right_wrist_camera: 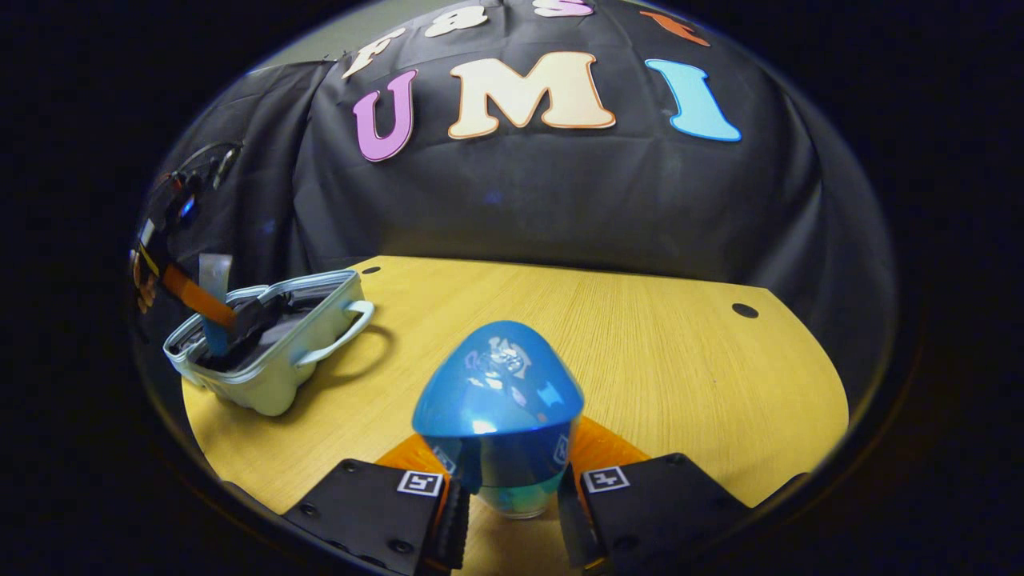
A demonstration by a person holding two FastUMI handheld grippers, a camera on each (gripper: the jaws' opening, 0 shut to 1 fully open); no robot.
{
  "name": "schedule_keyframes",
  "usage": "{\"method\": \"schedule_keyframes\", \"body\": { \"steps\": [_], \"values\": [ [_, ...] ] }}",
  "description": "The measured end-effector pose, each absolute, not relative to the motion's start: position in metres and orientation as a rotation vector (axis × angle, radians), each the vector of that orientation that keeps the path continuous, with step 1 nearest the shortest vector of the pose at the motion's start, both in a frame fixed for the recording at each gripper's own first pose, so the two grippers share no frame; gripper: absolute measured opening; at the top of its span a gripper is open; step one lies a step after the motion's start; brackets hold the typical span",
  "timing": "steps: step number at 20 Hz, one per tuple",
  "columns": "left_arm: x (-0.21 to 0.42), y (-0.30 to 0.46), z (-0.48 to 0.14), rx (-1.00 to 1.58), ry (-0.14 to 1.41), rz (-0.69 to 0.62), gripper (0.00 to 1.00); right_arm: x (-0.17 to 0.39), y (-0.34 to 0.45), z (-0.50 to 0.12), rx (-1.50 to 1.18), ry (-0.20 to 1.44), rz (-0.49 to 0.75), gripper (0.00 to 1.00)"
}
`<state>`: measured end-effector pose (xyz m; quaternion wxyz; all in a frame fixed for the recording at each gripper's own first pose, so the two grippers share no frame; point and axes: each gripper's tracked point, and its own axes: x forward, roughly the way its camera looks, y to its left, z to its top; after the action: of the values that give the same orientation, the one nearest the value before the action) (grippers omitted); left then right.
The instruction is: First open the suitcase, pack the skin care products into it, and then close the suitcase.
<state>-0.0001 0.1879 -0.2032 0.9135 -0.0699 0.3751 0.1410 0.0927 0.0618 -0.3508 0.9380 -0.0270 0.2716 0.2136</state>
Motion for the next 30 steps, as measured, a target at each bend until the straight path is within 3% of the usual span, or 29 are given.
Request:
{"method": "schedule_keyframes", "body": {
  "steps": [4, 6, 9, 11, 16, 17, 18, 21, 30],
  "values": [
    [-0.008, 0.200, -0.237, -0.236, 0.886, 0.289, 0.23, 0.089, 0.074, -0.326, -0.077, 0.544, 0.437, 0.49],
    [-0.007, 0.209, -0.237, -0.255, 0.875, 0.308, 0.30, 0.084, 0.087, -0.311, -0.073, 0.551, 0.448, 0.48],
    [-0.004, 0.213, -0.220, -0.310, 0.811, 0.296, 0.75, 0.074, 0.119, -0.286, -0.086, 0.557, 0.492, 0.48],
    [-0.009, 0.220, -0.200, -0.307, 0.755, 0.306, 0.89, 0.065, 0.151, -0.268, -0.088, 0.552, 0.541, 0.48],
    [-0.045, 0.249, -0.138, -0.373, 0.616, 0.335, 0.94, 0.035, 0.261, -0.251, -0.021, 0.608, 0.716, 0.49],
    [-0.058, 0.261, -0.131, -0.387, 0.595, 0.355, 0.90, 0.030, 0.282, -0.253, -0.014, 0.621, 0.748, 0.48],
    [-0.072, 0.273, -0.124, -0.399, 0.576, 0.382, 0.95, 0.024, 0.301, -0.256, -0.008, 0.634, 0.776, 0.48],
    [-0.114, 0.310, -0.118, -0.446, 0.532, 0.470, 0.94, 0.013, 0.350, -0.278, -0.012, 0.691, 0.842, 0.48],
    [-0.218, 0.385, -0.122, -0.648, 0.394, 0.719, 0.94, -0.015, 0.386, -0.359, -0.176, 0.849, 0.869, 0.48]
  ]
}}
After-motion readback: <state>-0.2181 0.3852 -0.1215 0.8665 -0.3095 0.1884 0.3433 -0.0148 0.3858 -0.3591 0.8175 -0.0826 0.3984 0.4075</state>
